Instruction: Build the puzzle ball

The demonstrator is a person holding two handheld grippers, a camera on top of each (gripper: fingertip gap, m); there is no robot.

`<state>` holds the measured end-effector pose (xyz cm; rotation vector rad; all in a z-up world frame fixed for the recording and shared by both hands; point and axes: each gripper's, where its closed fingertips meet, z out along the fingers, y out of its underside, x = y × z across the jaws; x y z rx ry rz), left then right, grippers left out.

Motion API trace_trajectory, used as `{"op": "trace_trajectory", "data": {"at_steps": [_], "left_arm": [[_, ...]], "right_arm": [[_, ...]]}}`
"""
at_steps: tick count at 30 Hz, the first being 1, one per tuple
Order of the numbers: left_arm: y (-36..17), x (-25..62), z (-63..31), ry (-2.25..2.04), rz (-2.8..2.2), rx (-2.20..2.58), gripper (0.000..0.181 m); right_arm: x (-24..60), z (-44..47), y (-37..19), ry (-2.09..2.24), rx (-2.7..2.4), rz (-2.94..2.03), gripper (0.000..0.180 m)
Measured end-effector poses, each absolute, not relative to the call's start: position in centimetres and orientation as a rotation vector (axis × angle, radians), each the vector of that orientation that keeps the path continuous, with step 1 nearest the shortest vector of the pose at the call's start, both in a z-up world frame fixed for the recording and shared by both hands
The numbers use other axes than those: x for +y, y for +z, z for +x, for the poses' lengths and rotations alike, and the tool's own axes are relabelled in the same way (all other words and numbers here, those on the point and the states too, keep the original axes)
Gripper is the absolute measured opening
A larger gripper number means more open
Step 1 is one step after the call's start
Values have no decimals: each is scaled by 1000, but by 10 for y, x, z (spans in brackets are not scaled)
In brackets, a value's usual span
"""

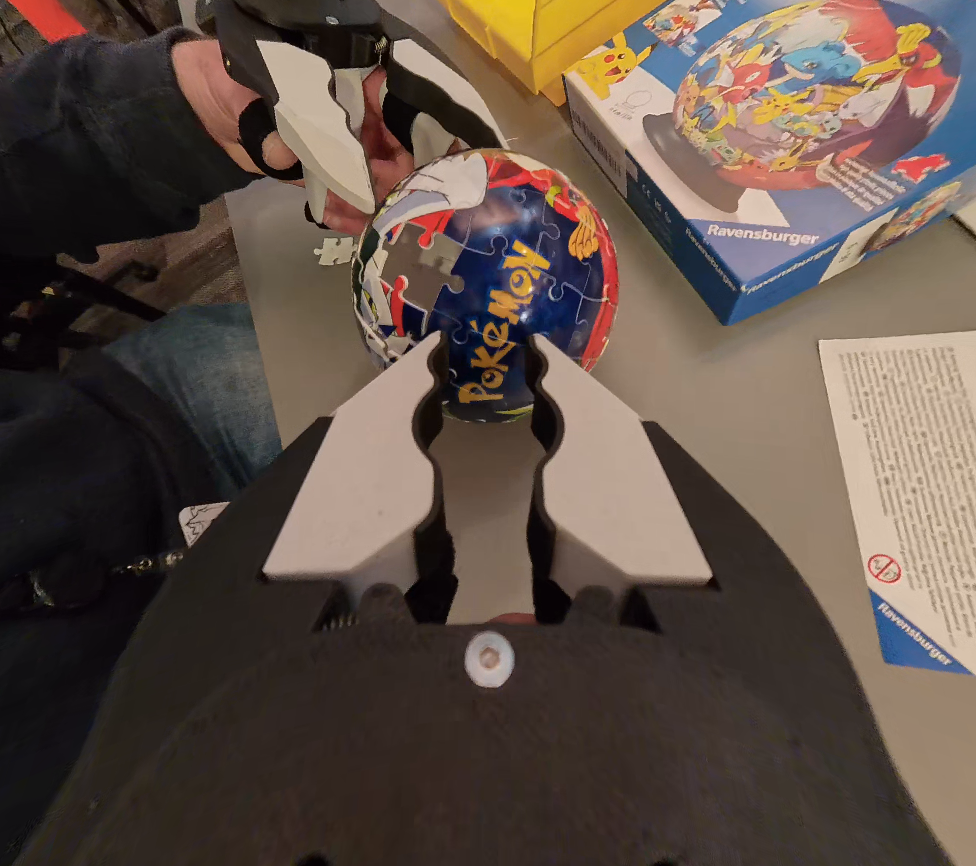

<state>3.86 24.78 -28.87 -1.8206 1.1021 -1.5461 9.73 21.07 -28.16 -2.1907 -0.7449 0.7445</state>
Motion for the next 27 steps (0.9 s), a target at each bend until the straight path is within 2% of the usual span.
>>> {"op": "trace_trajectory", "data": {"at_steps": [8,13,17,19,27], "left_arm": [[-269,248,30,-1231,-1716,1272,85],[-280,238,37,-1132,-1607,1540,109],[-297,231,41,-1204,-1550,1628,108],[-301,231,44,-1167,-1536,1629,110],[-302,233,45,-1224,-1663,1447,107]], "right_arm": [[209,103,-280,741,-737,-2080,37],[194,102,-287,790,-712,-2034,62],[189,90,-296,814,-691,-1982,66],[192,92,-298,796,-681,-1975,61],[202,94,-293,808,-677,-2023,61]]}}
